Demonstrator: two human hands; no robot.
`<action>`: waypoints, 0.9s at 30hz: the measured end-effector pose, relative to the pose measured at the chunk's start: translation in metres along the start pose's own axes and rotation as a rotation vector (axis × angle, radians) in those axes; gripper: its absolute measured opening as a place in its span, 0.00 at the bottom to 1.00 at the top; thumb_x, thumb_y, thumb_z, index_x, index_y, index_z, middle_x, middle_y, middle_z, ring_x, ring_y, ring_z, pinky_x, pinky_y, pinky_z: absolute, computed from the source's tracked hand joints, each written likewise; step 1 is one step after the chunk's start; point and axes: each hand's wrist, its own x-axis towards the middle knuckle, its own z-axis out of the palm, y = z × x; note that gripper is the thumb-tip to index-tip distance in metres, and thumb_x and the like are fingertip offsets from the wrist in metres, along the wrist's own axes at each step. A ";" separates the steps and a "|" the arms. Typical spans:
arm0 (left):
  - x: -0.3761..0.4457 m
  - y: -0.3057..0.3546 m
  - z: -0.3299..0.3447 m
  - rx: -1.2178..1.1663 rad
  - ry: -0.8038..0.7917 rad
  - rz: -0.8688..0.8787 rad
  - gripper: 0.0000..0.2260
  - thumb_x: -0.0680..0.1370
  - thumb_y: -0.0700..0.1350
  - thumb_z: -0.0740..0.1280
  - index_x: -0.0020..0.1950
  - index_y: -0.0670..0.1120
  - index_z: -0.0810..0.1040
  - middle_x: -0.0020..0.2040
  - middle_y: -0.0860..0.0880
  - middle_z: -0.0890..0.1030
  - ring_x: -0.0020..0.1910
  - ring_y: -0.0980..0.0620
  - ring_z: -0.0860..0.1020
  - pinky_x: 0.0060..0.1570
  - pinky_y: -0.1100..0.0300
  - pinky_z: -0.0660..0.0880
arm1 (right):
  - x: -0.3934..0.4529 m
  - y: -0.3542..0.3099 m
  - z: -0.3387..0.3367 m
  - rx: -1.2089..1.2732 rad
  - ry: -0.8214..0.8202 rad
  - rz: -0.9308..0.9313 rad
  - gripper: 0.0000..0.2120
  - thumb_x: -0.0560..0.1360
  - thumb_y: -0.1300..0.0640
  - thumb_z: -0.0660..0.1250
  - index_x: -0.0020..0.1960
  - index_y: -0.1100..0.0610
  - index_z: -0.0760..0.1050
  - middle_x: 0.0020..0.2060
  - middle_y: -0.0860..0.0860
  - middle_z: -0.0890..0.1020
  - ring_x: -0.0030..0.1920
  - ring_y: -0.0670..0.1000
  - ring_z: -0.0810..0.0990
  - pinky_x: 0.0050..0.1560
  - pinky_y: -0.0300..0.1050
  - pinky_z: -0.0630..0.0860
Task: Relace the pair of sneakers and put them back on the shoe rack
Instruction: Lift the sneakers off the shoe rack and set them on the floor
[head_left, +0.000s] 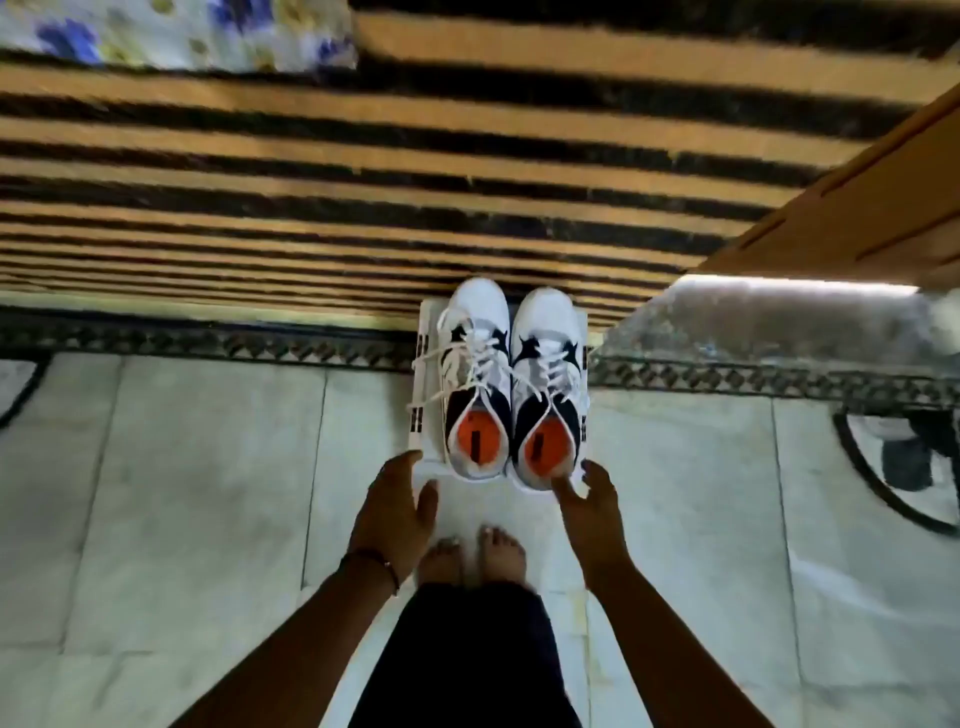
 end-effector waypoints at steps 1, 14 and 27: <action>0.012 -0.004 0.013 -0.068 0.013 -0.061 0.21 0.77 0.45 0.61 0.69 0.41 0.65 0.70 0.42 0.69 0.69 0.45 0.67 0.69 0.57 0.61 | 0.014 0.003 0.005 0.106 -0.015 0.064 0.22 0.73 0.53 0.67 0.64 0.57 0.68 0.60 0.57 0.74 0.55 0.55 0.73 0.61 0.52 0.71; 0.046 0.013 0.072 -0.391 0.069 -0.236 0.19 0.73 0.53 0.66 0.61 0.46 0.69 0.57 0.47 0.78 0.56 0.51 0.74 0.51 0.62 0.69 | 0.060 0.038 0.022 0.330 -0.125 0.109 0.22 0.73 0.53 0.68 0.65 0.52 0.66 0.56 0.58 0.77 0.46 0.60 0.81 0.41 0.50 0.80; 0.059 0.032 0.086 -0.545 0.140 -0.443 0.19 0.74 0.44 0.66 0.63 0.42 0.68 0.59 0.39 0.76 0.55 0.37 0.77 0.56 0.42 0.77 | 0.066 0.035 0.026 0.235 -0.015 0.047 0.20 0.69 0.63 0.65 0.59 0.55 0.68 0.48 0.52 0.75 0.45 0.53 0.77 0.37 0.47 0.79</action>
